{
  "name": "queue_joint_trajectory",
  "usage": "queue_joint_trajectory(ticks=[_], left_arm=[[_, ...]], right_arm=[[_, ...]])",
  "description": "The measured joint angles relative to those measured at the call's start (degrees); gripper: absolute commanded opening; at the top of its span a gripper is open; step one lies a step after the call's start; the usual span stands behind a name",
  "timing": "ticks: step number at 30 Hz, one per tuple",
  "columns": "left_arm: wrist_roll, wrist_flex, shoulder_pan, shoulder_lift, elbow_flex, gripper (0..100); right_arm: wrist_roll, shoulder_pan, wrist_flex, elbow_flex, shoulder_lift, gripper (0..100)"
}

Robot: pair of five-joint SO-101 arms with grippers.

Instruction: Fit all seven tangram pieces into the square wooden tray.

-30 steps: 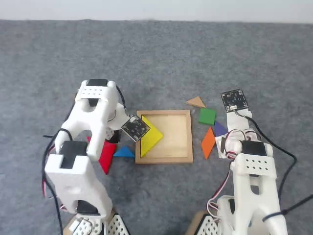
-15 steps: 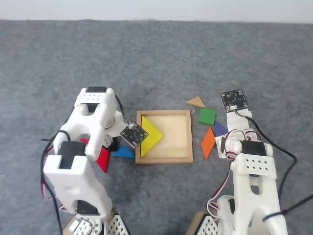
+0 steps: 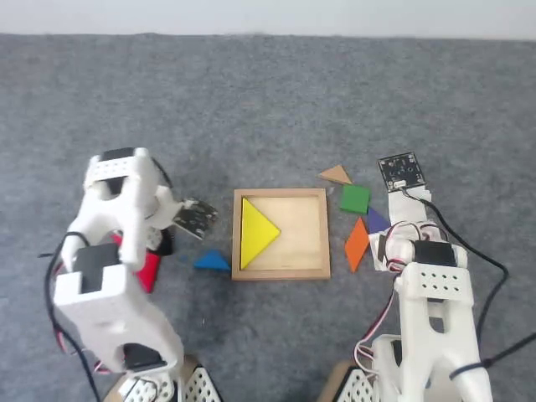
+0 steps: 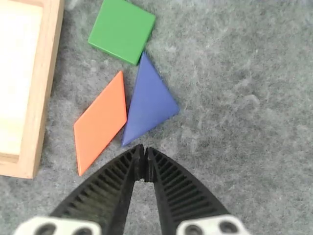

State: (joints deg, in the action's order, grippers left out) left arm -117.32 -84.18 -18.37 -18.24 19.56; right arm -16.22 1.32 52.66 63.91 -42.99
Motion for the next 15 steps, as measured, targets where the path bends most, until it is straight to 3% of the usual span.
queue_joint_trajectory(ticks=[8,15], left_arm=[[0.3,-3.4,-9.3,0.6,-1.8,1],[0.4,-13.6,-7.6,14.7,-2.3,1]], right_arm=[[0.0,0.0,0.0,0.0,0.0,2.0],[0.0,0.0,0.2,0.0,0.0,2.0]])
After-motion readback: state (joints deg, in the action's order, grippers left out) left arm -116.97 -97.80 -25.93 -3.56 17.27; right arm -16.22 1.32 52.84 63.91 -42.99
